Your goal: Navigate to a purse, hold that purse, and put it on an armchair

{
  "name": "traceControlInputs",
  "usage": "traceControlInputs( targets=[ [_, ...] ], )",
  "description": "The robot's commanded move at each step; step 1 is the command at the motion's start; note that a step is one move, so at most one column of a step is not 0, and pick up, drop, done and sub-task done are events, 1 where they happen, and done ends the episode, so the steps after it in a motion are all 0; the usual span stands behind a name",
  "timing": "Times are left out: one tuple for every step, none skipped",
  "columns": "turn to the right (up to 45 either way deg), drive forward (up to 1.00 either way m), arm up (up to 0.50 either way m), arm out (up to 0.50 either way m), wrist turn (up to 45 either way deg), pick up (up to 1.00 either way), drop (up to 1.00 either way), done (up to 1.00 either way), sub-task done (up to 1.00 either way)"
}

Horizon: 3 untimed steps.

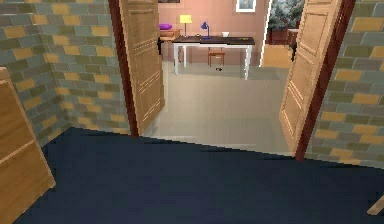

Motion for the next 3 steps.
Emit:
traceControlInputs(
  targets=[
    [0.0, 0.00, 0.00, 0.00, 0.0, 0.00, 1.00, 0.00, 0.00],
    [0.0, 0.00, 0.10, 0.00, 0.0, 0.00, 0.00, 0.00, 0.00],
    [0.0, 0.00, 0.00, -0.08, 0.0, 0.00, 0.00, 0.00, 0.00]
  ],
)
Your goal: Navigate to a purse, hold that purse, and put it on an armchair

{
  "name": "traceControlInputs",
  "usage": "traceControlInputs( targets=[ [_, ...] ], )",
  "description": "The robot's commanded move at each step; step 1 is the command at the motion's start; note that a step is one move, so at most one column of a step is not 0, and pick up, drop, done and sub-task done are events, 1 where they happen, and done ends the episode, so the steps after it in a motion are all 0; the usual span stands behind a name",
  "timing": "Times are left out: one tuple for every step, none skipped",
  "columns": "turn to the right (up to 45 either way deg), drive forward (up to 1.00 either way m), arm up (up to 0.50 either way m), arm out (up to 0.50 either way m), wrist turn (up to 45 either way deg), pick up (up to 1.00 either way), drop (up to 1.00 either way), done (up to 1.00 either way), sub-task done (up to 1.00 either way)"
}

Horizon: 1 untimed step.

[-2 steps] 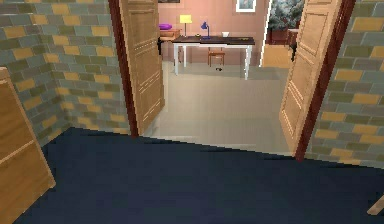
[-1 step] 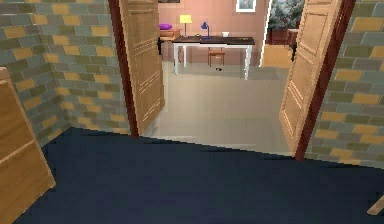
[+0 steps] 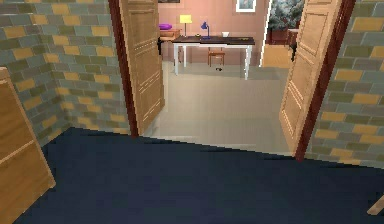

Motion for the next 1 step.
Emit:
traceControlInputs(
  targets=[
    [0.0, 0.00, 0.00, 0.00, 0.0, 0.00, 0.00, 1.00, 0.00]
  ],
)
